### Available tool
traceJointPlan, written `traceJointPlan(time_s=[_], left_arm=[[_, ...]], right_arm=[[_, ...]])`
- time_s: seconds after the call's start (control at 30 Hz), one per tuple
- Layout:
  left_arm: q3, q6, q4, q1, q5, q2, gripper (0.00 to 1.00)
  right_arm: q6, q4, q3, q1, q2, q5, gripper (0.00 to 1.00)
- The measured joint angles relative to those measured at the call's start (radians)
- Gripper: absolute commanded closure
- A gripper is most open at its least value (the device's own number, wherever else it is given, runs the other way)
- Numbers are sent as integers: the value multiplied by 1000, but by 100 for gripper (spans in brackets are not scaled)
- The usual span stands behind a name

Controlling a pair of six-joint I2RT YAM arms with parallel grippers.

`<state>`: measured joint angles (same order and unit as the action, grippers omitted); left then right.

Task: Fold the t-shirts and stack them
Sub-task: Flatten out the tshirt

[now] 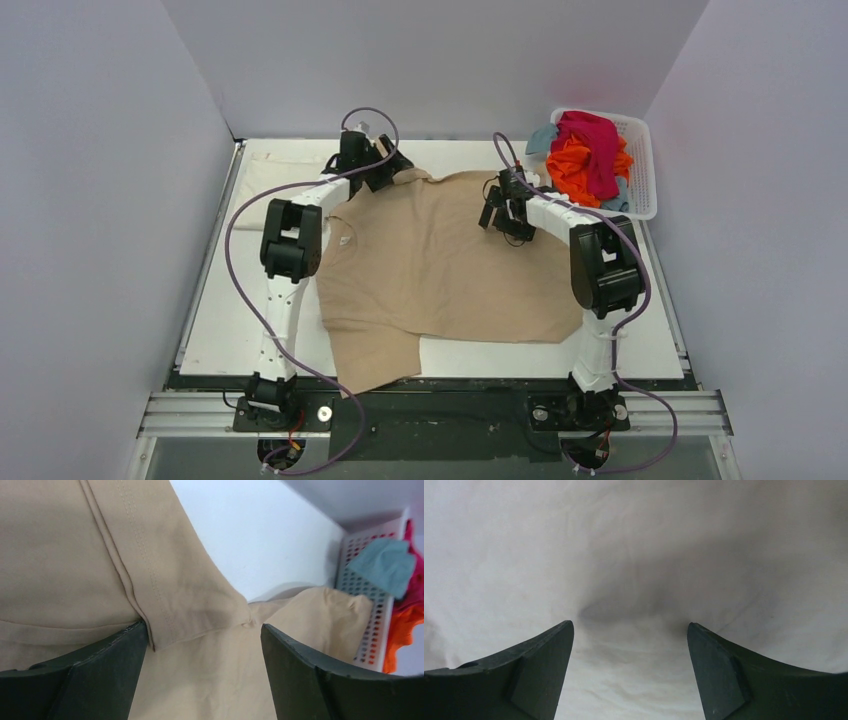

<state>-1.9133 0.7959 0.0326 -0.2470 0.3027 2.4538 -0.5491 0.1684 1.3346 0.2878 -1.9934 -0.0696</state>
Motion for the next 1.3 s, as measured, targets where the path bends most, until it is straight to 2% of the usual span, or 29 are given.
traceJointPlan(time_s=[0.13,0.27,0.3,0.43,0.57,0.7,0.97,1.2,1.3], left_arm=[[-195,89,-93,0,7,140,4],[-655,203,-171,-4,-24,414,3],[-722,229,-199,-6,-46,457,3],[-706,257,-301,-26,-164,468,3],[-670,185,-308,-58,-189,458,3],[-530,83,-246,-83,-171,354,3],[-114,-83,-133,-85,-175,-50,3],[349,-161,-74,-87,-244,-476,3],[518,-172,-55,-87,-247,-590,3]], right_arm=[[0,-3,6,-2,-3,4,21],[-1,-2,29,-11,-18,10,21],[-2,-3,34,-14,-21,12,21],[-8,-5,48,-23,-31,22,22],[7,-1,51,-26,-31,24,22],[39,8,63,-26,-30,23,22],[72,13,45,10,-2,8,21],[63,15,-118,63,158,-19,21],[49,14,-201,89,209,-20,21]])
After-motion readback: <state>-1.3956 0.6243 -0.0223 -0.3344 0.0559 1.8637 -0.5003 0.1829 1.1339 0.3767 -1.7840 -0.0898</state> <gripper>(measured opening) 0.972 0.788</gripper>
